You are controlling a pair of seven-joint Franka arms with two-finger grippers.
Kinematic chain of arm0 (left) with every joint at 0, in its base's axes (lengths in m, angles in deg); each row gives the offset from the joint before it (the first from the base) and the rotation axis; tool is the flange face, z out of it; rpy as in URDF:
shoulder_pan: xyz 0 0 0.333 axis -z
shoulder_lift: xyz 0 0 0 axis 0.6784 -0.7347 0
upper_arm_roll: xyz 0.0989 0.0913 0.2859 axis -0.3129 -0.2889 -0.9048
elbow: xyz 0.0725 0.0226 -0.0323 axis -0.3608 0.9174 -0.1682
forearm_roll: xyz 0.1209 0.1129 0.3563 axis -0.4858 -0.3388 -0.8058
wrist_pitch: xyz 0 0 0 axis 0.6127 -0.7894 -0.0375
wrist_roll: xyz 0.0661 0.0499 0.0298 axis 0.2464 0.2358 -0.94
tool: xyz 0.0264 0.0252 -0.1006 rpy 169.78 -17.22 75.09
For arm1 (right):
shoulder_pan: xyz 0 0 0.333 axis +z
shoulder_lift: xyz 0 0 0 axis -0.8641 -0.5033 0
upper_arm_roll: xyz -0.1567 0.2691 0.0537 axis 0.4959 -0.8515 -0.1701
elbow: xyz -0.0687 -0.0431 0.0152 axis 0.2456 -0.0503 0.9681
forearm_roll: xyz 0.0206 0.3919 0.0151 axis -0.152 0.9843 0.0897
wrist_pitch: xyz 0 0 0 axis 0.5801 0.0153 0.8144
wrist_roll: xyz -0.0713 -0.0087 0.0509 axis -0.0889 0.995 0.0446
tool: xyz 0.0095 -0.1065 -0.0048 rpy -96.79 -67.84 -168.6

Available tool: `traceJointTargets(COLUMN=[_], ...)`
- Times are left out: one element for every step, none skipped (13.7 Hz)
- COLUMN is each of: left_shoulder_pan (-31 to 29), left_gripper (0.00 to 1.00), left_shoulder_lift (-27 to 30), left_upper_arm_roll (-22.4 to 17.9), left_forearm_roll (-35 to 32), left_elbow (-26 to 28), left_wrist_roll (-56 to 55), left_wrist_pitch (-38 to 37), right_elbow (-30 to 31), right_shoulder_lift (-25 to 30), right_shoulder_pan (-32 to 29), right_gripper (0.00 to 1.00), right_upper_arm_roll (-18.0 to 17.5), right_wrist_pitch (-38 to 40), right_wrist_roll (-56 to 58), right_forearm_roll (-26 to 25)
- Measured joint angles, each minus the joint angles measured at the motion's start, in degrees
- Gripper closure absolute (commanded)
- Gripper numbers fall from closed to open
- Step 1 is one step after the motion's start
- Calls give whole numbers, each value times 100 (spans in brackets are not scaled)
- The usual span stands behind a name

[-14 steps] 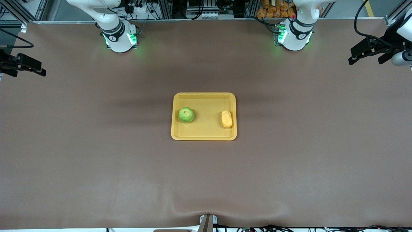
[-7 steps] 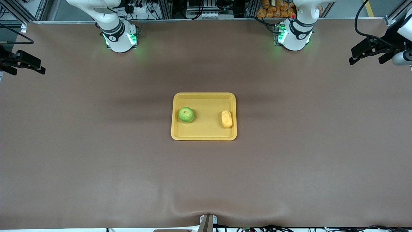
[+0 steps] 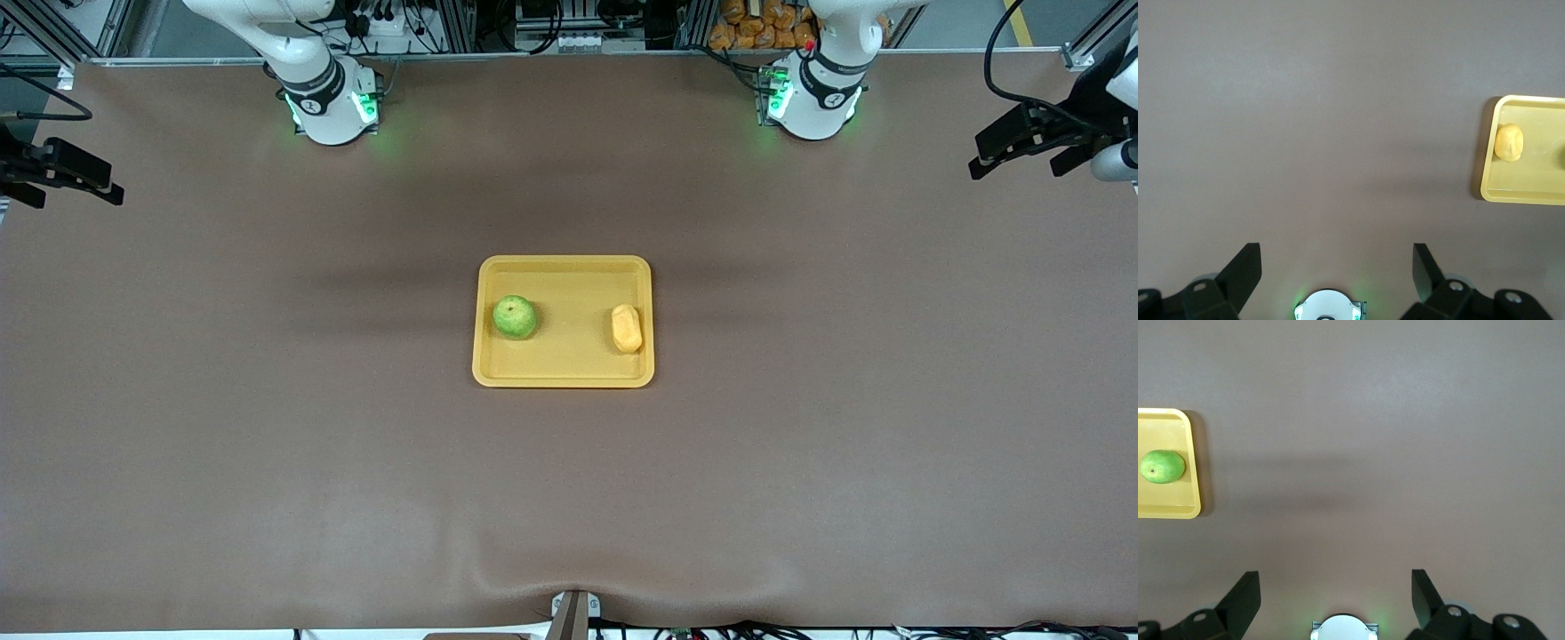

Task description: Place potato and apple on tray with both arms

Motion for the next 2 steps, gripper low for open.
traceJointTargets(left_shoulder_pan=[-12,-20], left_gripper=[0,0], left_shoulder_lift=[0,0], left_upper_arm_roll=[-8,-38], left_forearm_roll=[0,0], left_elbow=[0,0], left_wrist_roll=[0,0], left_wrist_pitch=[0,0], right_elbow=[0,0], right_shoulder_lift=[0,0], right_shoulder_pan=[0,0], right_gripper=[0,0], right_upper_arm_roll=[1,2], right_wrist_pitch=[-44,-97], right_wrist_roll=[0,0], right_forearm_roll=[0,0])
